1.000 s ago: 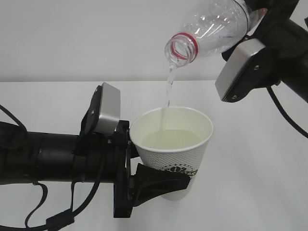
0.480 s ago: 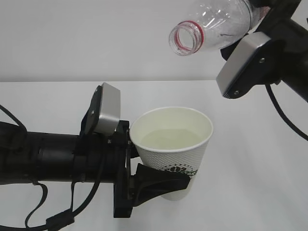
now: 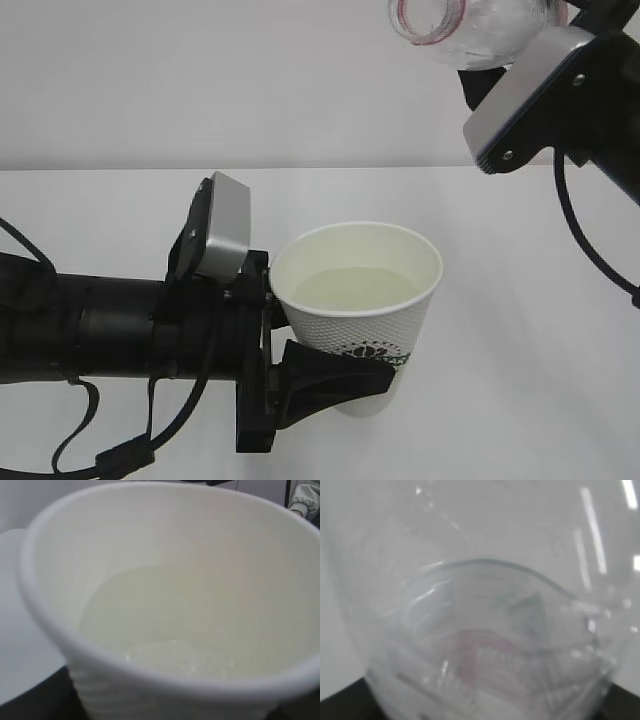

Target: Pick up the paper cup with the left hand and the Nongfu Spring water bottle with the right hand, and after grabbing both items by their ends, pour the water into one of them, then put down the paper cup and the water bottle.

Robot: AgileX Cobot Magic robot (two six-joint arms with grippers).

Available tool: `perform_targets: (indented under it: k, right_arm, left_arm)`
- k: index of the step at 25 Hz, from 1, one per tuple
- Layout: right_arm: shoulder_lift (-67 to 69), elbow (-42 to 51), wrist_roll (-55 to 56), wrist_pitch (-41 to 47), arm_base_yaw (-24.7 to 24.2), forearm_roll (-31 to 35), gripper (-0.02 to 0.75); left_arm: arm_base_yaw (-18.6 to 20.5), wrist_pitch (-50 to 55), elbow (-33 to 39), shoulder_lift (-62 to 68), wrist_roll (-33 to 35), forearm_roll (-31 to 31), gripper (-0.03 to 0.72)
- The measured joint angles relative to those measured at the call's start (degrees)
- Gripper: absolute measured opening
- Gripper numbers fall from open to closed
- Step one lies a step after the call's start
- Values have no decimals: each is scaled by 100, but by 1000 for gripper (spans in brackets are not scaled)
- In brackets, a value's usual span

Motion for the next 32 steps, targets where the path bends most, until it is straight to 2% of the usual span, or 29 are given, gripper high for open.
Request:
perform_targets:
  k: [19,32]
  right_arm:
    - [0,0,2392,124,0,875,494]
    - [0,0,3730,818,0,943,494]
  left_arm:
    - [0,277,0,0,0,0,501]
    - [0,277,0,0,-4,-33,501]
